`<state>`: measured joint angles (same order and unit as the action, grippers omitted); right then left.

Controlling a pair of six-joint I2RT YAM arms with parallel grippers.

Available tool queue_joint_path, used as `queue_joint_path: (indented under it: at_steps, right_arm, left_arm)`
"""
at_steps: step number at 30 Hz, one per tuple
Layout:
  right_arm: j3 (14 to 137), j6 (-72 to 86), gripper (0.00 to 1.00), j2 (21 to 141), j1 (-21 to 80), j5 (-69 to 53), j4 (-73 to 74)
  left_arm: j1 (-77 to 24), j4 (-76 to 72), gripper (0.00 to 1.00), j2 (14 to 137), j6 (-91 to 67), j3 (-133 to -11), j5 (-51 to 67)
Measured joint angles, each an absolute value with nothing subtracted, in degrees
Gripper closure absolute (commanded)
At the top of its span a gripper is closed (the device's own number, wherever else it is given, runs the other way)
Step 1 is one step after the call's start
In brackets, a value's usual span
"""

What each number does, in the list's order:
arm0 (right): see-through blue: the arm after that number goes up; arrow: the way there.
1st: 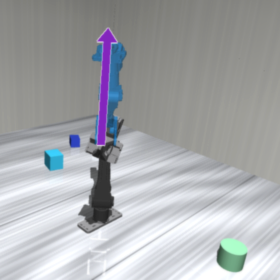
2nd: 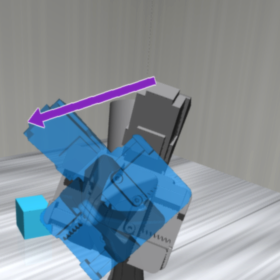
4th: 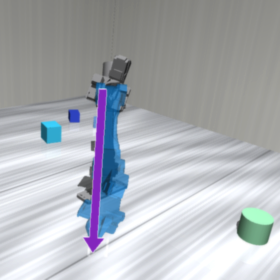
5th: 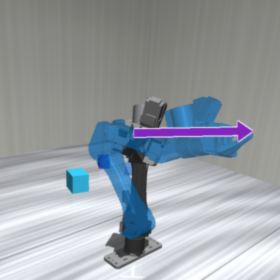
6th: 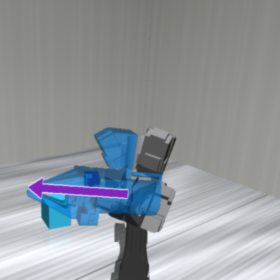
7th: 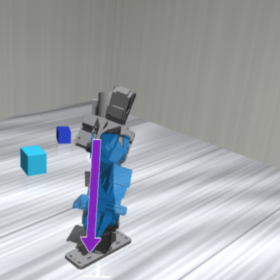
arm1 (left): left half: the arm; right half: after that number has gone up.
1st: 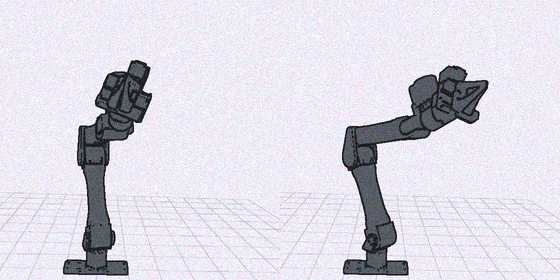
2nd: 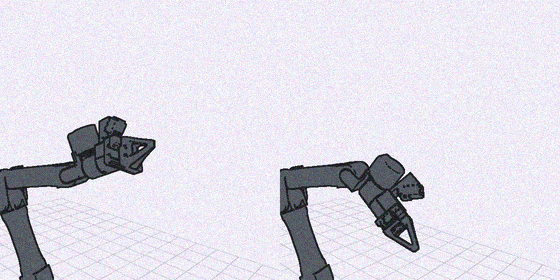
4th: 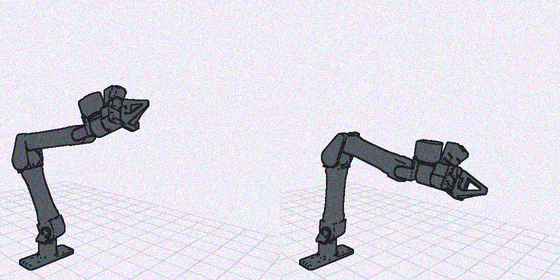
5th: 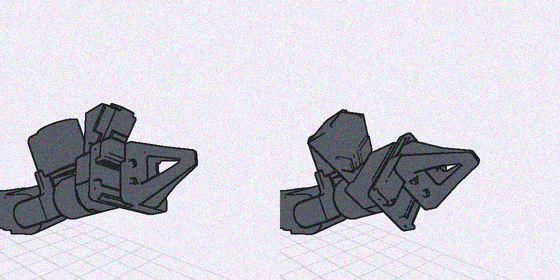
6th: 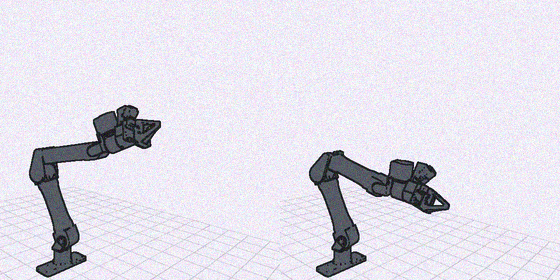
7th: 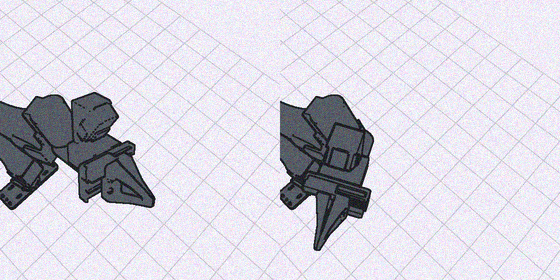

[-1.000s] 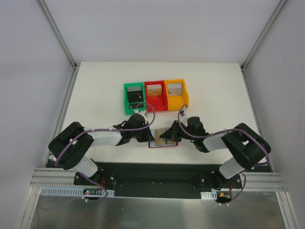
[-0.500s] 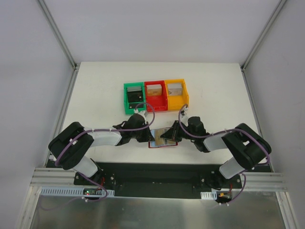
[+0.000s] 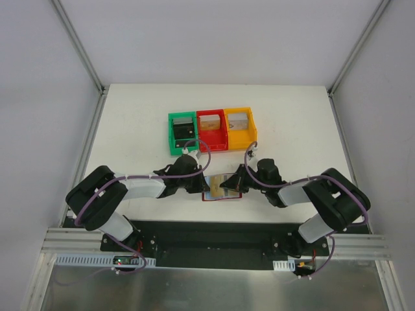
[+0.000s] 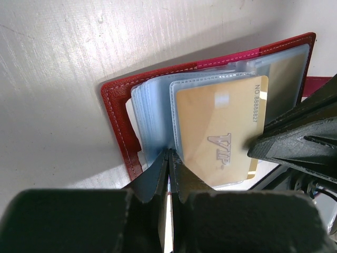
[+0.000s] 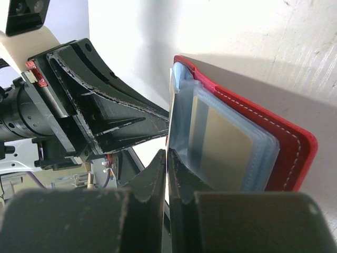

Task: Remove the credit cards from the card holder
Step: Remove the credit card from the card holder.

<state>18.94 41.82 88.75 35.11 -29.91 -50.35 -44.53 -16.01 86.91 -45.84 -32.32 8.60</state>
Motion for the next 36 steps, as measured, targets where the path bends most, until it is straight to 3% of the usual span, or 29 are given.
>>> queue_joint_path:
  at_steps: [16, 22, 32, 36]
  right_arm:
    - [17.91, 42.00, 0.93, 87.68, 33.93, -30.87, -50.37]
    - [17.34, 41.98, 0.99, 87.26, 33.45, -30.94, -50.39]
    - [17.30, 41.98, 1.00, 87.15, 33.34, -31.35, -50.41]
    - [17.32, 41.95, 0.79, 87.15, 33.30, -31.79, -50.39]
  left_arm:
    - [-44.56, -16.03, 1.00, 86.54, -45.84, -31.99, 7.84]
    - [-44.56, -16.01, 1.00, 86.46, -45.84, -31.92, 7.51]
    - [-44.56, -16.01, 1.00, 86.43, -45.84, -31.90, 7.42]
    - [-44.56, -16.01, 1.00, 86.43, -45.84, -31.90, 7.42]
